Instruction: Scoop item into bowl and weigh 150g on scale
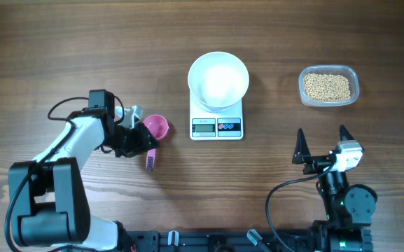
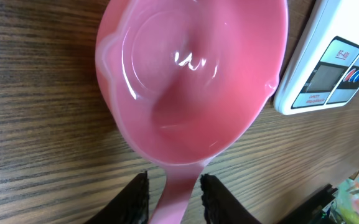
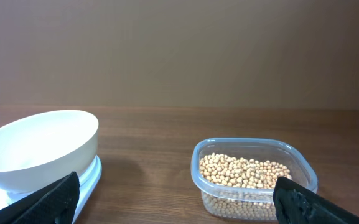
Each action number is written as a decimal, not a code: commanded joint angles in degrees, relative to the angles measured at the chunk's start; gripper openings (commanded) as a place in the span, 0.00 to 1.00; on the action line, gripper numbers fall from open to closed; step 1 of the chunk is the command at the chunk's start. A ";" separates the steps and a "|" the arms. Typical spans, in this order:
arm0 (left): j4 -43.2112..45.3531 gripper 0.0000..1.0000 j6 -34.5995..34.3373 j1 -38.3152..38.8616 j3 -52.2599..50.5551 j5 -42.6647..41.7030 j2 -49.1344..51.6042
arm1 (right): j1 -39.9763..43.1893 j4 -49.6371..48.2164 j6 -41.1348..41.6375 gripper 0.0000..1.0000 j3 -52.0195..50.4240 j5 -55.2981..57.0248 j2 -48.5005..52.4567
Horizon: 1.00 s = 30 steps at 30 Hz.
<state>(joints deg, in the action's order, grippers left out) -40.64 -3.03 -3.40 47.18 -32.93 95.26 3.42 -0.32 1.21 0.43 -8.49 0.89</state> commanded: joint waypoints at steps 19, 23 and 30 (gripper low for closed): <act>-0.17 0.07 0.66 -0.37 -0.35 -1.44 0.42 | -0.35 -0.26 0.33 1.00 -0.13 0.63 -0.46; -0.44 0.04 0.66 -0.37 -0.17 -5.35 -0.07 | -0.35 -0.26 0.33 1.00 -0.13 0.63 -0.46; -3.13 0.04 -1.07 -0.37 2.73 -14.99 -3.72 | -0.35 -0.26 0.31 1.00 -0.13 0.63 -0.46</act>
<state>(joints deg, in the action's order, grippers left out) -42.70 -2.87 -3.40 47.29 -40.27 94.83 3.42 -0.32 1.21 0.43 -8.49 0.89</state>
